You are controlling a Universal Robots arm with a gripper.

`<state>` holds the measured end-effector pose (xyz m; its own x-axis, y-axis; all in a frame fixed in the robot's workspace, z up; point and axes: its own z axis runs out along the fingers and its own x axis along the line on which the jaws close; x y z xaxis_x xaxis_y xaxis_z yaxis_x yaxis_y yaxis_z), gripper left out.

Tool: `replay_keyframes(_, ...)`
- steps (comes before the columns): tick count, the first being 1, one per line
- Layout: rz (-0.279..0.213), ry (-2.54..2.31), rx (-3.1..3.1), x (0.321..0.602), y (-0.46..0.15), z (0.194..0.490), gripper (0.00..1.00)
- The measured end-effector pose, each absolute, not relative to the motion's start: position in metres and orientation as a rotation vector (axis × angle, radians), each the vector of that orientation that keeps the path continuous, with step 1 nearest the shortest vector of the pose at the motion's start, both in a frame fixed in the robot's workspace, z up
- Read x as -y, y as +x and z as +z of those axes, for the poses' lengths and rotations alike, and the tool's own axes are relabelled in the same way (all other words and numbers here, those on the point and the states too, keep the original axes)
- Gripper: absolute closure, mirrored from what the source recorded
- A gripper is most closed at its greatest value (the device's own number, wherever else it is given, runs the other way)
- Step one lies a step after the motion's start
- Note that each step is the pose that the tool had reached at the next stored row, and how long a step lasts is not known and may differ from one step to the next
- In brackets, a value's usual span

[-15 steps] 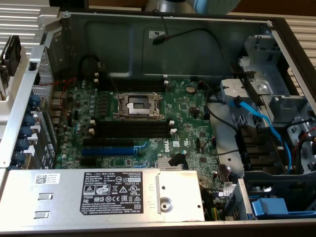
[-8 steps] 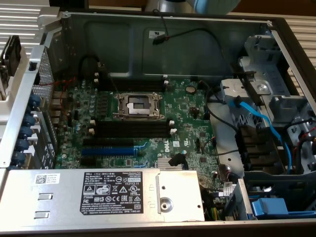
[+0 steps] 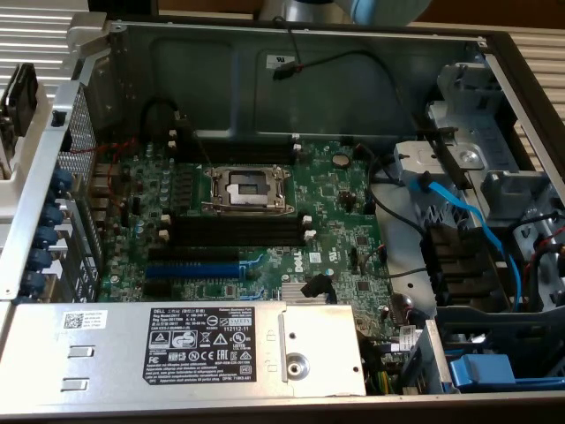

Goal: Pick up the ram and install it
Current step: 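Pick up the ram and move it above insertion slot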

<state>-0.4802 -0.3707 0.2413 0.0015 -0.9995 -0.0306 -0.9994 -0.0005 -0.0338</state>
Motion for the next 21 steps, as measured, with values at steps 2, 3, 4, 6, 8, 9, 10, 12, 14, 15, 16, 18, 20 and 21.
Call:
replay_keyframes(2,-0.002,-2.186,-2.191,0.372,-0.479,0.238,0.9)
replay_keyframes(3,-0.001,-2.184,-2.193,0.372,-0.478,0.236,0.9)
replay_keyframes(4,0.0,-2.181,-2.195,0.372,-0.478,0.234,0.9)
replay_keyframes(6,0.0,-2.177,-2.199,0.372,-0.477,0.231,0.9)
replay_keyframes(8,0.0,-2.172,-2.203,0.372,-0.477,0.228,0.9)
replay_keyframes(9,0.0,-2.171,-2.204,0.372,-0.477,0.228,0.9)
replay_keyframes(10,0.0,-2.172,-2.204,0.372,-0.477,0.228,0.9)
replay_keyframes(12,0.0,-2.171,-2.204,0.372,-0.477,0.228,0.9)
replay_keyframes(14,0.0,-2.171,-2.204,0.372,-0.477,0.228,0.9)
replay_keyframes(15,0.0,-2.171,-2.204,0.372,-0.477,0.228,0.9)
replay_keyframes(16,0.0,-2.171,-2.204,0.372,-0.477,0.228,0.9)
replay_keyframes(18,0.0,-2.171,-2.204,0.372,-0.477,0.228,0.9)
replay_keyframes(20,0.0,-2.171,-2.204,0.372,-0.477,0.228,0.89)
replay_keyframes(21,0.0,-2.171,-2.204,0.372,-0.477,0.228,0.83)
